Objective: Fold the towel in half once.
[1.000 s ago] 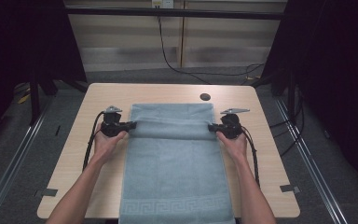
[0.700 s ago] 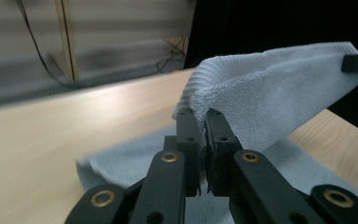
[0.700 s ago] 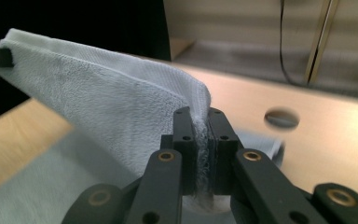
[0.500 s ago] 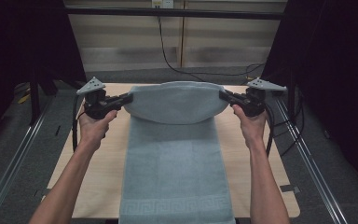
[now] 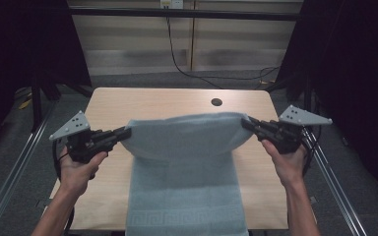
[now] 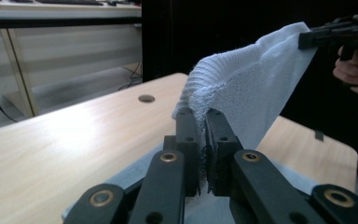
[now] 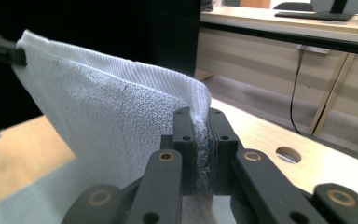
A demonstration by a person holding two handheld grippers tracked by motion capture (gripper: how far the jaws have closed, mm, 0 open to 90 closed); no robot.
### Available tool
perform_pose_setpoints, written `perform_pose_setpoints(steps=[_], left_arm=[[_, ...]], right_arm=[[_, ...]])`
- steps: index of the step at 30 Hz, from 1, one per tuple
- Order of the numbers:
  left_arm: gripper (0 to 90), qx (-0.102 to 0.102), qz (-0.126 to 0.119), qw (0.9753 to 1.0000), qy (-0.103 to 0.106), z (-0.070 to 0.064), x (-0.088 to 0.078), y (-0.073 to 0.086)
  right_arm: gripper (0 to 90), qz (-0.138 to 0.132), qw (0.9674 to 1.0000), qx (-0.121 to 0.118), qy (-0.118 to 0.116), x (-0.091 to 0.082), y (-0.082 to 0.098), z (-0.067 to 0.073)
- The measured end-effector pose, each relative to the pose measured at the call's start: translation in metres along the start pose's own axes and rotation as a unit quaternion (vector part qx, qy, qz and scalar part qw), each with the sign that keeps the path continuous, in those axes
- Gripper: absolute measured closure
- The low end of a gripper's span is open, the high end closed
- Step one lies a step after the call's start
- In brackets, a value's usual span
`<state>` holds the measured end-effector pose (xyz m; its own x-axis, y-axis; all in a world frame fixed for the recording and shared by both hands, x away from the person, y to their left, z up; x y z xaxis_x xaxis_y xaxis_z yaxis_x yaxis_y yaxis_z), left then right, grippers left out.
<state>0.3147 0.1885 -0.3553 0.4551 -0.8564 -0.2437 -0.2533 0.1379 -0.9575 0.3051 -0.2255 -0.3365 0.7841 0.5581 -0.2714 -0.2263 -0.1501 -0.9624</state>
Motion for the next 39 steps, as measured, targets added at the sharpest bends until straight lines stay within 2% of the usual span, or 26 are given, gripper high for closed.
perform_pose_setpoints(steps=[2,5,6,7,8,9,11,13,15,18,19,20,22,24,25,26,28,29,30,31,32,34,36,37,38,39], left_arm=[[85.5,-0.005,0.014,0.9999,0.004,-0.008,-0.004,0.016],[85.2,-0.019,0.050,0.9985,0.009,-0.013,-0.003,0.051],[85.2,-0.027,0.061,0.9977,0.015,-0.015,-0.002,0.061],[85.1,-0.029,0.084,0.9959,0.018,-0.017,0.001,0.077],[85.0,-0.029,0.084,0.9959,0.018,-0.017,0.001,0.077],[84.9,-0.027,0.114,0.9924,0.037,-0.025,0.001,0.099],[84.6,-0.035,0.129,0.9901,0.043,-0.031,-0.001,0.114],[83.3,-0.042,0.145,0.9867,0.061,-0.040,-0.003,0.131],[76.9,-0.053,0.151,0.9839,0.081,-0.047,-0.004,0.142],[73.2,-0.063,0.136,0.9841,0.096,-0.049,-0.009,0.145],[69.7,-0.070,0.128,0.9850,0.093,-0.048,-0.010,0.143],[69.2,-0.069,0.125,0.9857,0.089,-0.046,-0.011,0.142],[66.9,-0.085,0.100,0.9874,0.088,-0.039,-0.012,0.137],[63.5,-0.083,0.103,0.9883,0.076,-0.033,-0.009,0.135],[63.5,-0.086,0.109,0.9879,0.069,-0.025,-0.002,0.136],[63.4,-0.086,0.122,0.9874,0.053,-0.017,0.005,0.138],[64.7,-0.095,0.148,0.9830,0.053,-0.005,0.023,0.144],[64.3,-0.103,0.160,0.9801,0.056,0.000,0.031,0.149],[62.5,-0.106,0.169,0.9781,0.059,0.001,0.036,0.152],[60.6,-0.105,0.182,0.9752,0.070,0.000,0.042,0.156],[59.3,-0.099,0.186,0.9749,0.071,-0.002,0.044,0.159],[57.0,-0.096,0.199,0.9721,0.080,-0.006,0.045,0.164],[55.3,-0.083,0.212,0.9701,0.086,-0.011,0.045,0.167],[54.7,-0.079,0.214,0.9696,0.089,-0.013,0.046,0.168],[54.8,-0.071,0.217,0.9689,0.095,-0.017,0.046,0.169],[55.4,-0.060,0.228,0.9672,0.094,-0.020,0.046,0.172]], right_arm=[[84.2,0.014,0.9999,-0.003,-0.007,-0.009,0.013,0.009],[83.9,0.054,0.9983,0.002,-0.022,-0.016,0.051,0.024],[83.8,0.067,0.9973,0.011,-0.029,-0.016,0.066,0.028],[83.8,0.080,0.9960,0.018,-0.036,-0.016,0.077,0.031],[83.7,0.104,0.9935,0.019,-0.043,-0.016,0.097,0.037],[83.5,0.122,0.9913,0.017,-0.047,-0.016,0.111,0.043],[83.1,0.147,0.9871,0.021,-0.060,-0.021,0.134,0.053],[80.7,0.154,0.9862,0.020,-0.058,-0.028,0.148,0.059],[69.7,0.146,0.9861,0.035,-0.071,-0.035,0.156,0.063],[59.5,0.137,0.9861,0.048,-0.081,-0.043,0.158,0.066],[55.8,0.134,0.9864,0.047,-0.081,-0.045,0.156,0.067],[55.0,0.131,0.9876,0.045,-0.074,-0.046,0.153,0.066],[54.7,0.119,0.9887,0.051,-0.075,-0.047,0.146,0.064],[54.5,0.115,0.9889,0.053,-0.079,-0.044,0.142,0.062],[55.1,0.119,0.9887,0.050,-0.077,-0.040,0.142,0.061],[57.0,0.125,0.9877,0.046,-0.081,-0.032,0.142,0.060],[61.7,0.153,0.9840,0.036,-0.085,-0.010,0.149,0.056],[60.4,0.167,0.9819,0.034,-0.083,-0.001,0.153,0.055],[59.1,0.185,0.9771,0.041,-0.096,0.009,0.160,0.055],[59.2,0.195,0.9739,0.043,-0.107,0.016,0.165,0.057],[58.5,0.211,0.9699,0.033,-0.117,0.024,0.172,0.060],[57.2,0.228,0.9645,0.031,-0.130,0.032,0.179,0.066],[55.9,0.246,0.9586,0.021,-0.142,0.036,0.188,0.073],[55.4,0.254,0.9571,0.012,-0.138,0.037,0.191,0.075],[55.4,0.254,0.9572,0.010,-0.138,0.037,0.192,0.076],[56.0,0.253,0.9570,0.009,-0.141,0.035,0.191,0.078]])
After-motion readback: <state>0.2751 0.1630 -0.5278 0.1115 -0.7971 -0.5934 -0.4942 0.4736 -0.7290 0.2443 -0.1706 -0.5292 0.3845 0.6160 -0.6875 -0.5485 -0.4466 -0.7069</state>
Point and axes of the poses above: each handheld gripper's, and its own axes: x roughly forward along the jaws, y roughly out of its underside, z roughly to its left, the point moved 5 cm from there along x, roughly forward along the jaws, and after that the axes turned 5 degrees about y, right-handed, at the moved point
